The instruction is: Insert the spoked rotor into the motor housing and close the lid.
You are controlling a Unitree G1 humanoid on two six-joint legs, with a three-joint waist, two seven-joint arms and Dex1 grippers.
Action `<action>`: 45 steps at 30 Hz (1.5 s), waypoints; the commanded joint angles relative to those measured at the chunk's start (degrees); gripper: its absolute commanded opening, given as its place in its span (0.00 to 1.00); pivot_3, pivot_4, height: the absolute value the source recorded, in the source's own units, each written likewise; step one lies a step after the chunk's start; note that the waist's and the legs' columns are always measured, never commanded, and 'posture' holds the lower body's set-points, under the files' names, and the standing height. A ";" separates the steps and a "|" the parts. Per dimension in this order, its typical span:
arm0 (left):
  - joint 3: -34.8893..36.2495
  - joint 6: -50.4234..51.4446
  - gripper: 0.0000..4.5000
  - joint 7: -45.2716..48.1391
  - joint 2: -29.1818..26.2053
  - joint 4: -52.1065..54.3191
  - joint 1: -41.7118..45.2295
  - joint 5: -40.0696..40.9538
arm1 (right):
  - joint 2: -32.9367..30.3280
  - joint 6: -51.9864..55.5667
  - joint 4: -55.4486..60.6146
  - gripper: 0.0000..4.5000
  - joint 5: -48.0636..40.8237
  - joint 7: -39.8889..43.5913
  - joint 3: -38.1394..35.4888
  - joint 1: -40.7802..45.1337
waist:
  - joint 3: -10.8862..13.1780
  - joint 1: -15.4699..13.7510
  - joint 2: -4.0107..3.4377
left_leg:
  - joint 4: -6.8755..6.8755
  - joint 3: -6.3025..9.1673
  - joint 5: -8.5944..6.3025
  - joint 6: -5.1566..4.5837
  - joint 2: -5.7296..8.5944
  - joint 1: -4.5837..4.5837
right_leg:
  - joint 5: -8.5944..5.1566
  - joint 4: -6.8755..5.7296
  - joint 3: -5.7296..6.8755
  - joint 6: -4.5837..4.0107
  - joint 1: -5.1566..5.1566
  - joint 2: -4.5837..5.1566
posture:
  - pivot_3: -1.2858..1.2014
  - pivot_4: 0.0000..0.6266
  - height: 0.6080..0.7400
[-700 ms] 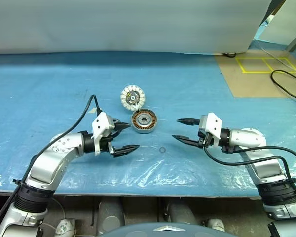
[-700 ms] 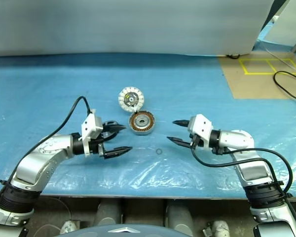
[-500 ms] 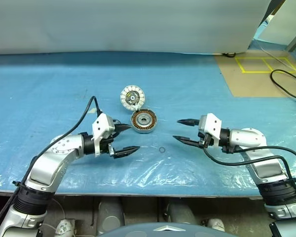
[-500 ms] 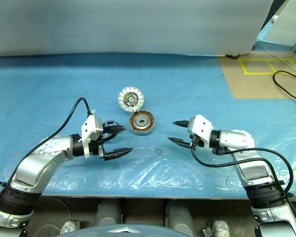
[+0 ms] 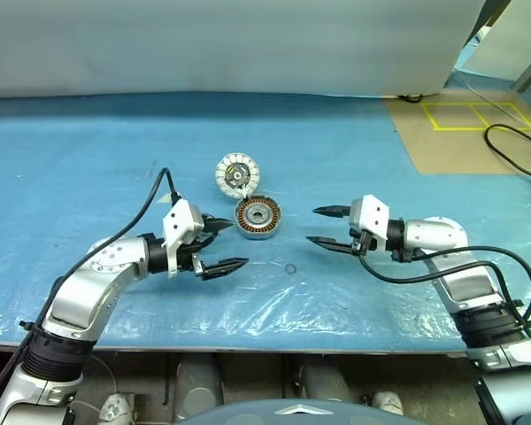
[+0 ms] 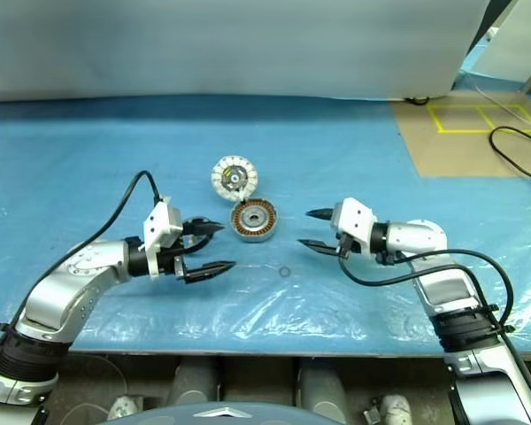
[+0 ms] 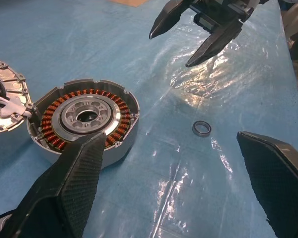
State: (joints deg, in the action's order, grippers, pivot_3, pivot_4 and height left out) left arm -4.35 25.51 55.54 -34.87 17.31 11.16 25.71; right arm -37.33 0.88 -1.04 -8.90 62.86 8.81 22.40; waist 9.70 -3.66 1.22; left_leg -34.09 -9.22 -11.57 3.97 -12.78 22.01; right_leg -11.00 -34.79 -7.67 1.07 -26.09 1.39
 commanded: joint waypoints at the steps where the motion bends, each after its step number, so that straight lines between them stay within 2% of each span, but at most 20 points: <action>1: 1.53 -0.21 1.00 0.11 -0.79 1.04 0.47 0.77 | 1.23 -2.80 0.15 0.65 0.47 2.83 2.40 5.80 | 0.00 0.16 0.00 | 0.00 0.00 0.00 0.00 -0.01 -0.01 | 0.00 -0.02 0.00 0.00 0.00 0.00 | 0.52 0.24 1.00; 9: 1.78 -1.64 1.00 -1.41 -0.79 0.10 0.36 -1.02 | 7.18 -6.92 -8.74 0.65 3.84 8.59 9.50 21.58 | 0.00 1.14 0.00 | -0.06 0.08 0.01 0.00 -0.01 0.07 | -0.01 -0.07 0.12 -0.04 0.02 0.01 | 0.52 0.24 1.00; 13: 1.44 -1.86 1.00 -3.12 0.36 0.39 -0.05 -1.47 | 8.38 -9.87 -12.78 0.65 5.49 13.07 12.77 25.28 | 0.00 1.07 0.00 | -0.06 0.26 0.02 0.00 -0.03 0.16 | -0.07 -0.14 0.33 -0.14 0.02 0.01 | 0.52 0.24 1.00; 22: 1.02 -2.79 1.00 -4.91 1.82 1.10 -2.37 -2.31 | 9.09 -17.75 -25.17 0.65 9.24 18.90 15.77 28.23 | 0.00 1.14 0.01 | -0.08 0.56 0.02 -0.01 -0.08 0.23 | -0.28 -0.41 1.40 -0.48 0.16 0.50 | 0.52 0.24 1.00; 30: 0.38 -3.24 1.00 -5.67 3.14 0.94 -1.95 -2.37 | 11.60 -20.93 -30.91 0.65 12.12 18.43 16.59 29.15 | 0.00 1.19 0.01 | -0.14 0.56 0.10 -0.16 -0.07 0.22 | -0.36 -0.73 1.72 -0.59 0.17 0.74 | 0.52 0.24 1.00; 45: -0.15 -3.94 1.00 -5.94 4.61 0.21 -1.03 -2.77 | 14.16 -24.09 -34.80 0.65 16.63 14.30 17.53 27.87 | 0.00 1.22 0.01 | -0.18 0.56 0.14 -0.21 -0.08 0.27 | -0.37 -0.77 1.80 -0.61 0.17 0.76 | 0.52 0.24 1.00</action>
State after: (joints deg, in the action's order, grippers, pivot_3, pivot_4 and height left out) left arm -4.47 22.64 49.73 -30.58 16.47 9.47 22.75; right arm -23.47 -22.22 -36.16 7.70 77.36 26.23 49.80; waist 9.69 -2.44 1.24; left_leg -34.27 -8.66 -11.43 3.76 -12.86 22.28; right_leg -11.37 -35.56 -5.87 0.46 -25.92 2.15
